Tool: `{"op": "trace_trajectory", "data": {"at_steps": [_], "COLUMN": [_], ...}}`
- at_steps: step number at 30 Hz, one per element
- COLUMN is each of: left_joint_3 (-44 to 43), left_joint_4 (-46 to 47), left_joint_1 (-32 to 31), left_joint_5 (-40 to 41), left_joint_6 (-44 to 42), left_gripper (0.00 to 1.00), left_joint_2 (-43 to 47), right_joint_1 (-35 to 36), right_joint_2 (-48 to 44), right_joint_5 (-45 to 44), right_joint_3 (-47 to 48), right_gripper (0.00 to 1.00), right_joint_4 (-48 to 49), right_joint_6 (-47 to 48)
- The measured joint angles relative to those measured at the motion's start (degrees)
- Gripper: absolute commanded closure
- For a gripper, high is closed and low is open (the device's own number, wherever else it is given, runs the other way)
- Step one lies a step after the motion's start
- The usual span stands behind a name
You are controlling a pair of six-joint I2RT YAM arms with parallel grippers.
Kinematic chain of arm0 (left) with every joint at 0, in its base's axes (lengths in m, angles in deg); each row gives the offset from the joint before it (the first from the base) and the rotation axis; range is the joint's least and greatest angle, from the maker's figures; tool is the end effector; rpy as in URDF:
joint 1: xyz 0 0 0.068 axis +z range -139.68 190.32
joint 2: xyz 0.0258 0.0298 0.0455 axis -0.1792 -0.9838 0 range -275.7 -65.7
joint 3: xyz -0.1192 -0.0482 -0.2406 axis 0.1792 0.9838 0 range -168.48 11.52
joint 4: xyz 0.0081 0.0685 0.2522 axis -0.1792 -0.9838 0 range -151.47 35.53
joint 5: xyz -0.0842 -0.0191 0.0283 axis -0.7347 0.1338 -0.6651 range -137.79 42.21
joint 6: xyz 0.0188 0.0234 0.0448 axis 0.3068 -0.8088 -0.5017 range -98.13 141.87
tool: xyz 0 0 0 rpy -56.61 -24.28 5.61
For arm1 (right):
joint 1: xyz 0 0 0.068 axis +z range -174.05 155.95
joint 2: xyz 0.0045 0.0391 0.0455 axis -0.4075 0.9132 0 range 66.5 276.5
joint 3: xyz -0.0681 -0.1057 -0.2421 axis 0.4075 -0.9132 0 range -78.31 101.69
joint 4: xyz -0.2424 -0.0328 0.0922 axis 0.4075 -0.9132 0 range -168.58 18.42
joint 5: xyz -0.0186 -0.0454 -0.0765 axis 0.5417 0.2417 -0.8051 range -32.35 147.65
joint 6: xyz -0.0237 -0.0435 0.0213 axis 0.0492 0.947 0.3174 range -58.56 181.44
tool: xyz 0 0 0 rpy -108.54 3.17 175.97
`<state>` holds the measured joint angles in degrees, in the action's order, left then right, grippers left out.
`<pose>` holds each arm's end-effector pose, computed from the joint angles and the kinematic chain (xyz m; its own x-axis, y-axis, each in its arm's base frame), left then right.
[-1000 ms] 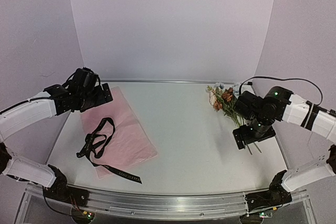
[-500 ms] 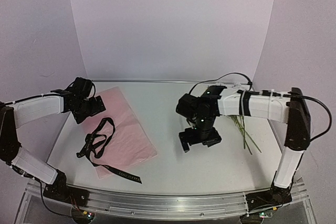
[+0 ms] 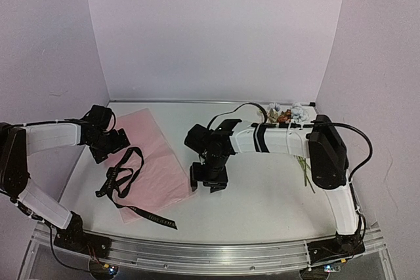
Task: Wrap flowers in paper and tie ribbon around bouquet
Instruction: Move the folded wrapping paper to the center of the board.
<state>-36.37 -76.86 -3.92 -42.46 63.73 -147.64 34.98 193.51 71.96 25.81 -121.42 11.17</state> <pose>0.2723 -0.0656 0.1962 -0.7318 -0.4998 -0.4634 -0.3937 0.8650 -0.3111 0.2292 0.3991 0.1807 -0.9821 -0.1881 -0.0082 -0.1771 0.9082 0.3792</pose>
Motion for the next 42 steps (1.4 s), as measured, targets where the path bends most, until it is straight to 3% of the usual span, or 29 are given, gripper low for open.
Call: {"op": "trace_trajectory", "data": {"at_steps": [11, 28, 34, 42], "left_joint_3": [0.5, 1.5, 1.5, 1.5], "left_joint_4": [0.9, 1.0, 1.0, 1.6], "left_joint_1": [0.2, 0.6, 0.7, 0.8], "left_joint_5": [-0.8, -0.8, -0.9, -0.9], "left_joint_6": [-0.3, -1.5, -1.5, -1.5], "left_gripper": [0.0, 0.0, 0.0, 0.0], "left_joint_2": [-0.5, -1.1, -2.7, -3.1], "right_joint_1": [0.0, -3.9, -4.1, -4.1], "right_joint_2": [3.6, 6.0, 5.9, 2.4], "right_joint_5": [3.3, 8.4, 9.6, 9.2], "right_joint_3": [1.2, -0.9, -1.8, -7.6], "right_gripper": [0.6, 0.68, 0.67, 0.56], "right_joint_4": [4.9, 14.7, 17.4, 19.8], "right_joint_6": [-7.1, -14.3, -16.3, -15.5]}}
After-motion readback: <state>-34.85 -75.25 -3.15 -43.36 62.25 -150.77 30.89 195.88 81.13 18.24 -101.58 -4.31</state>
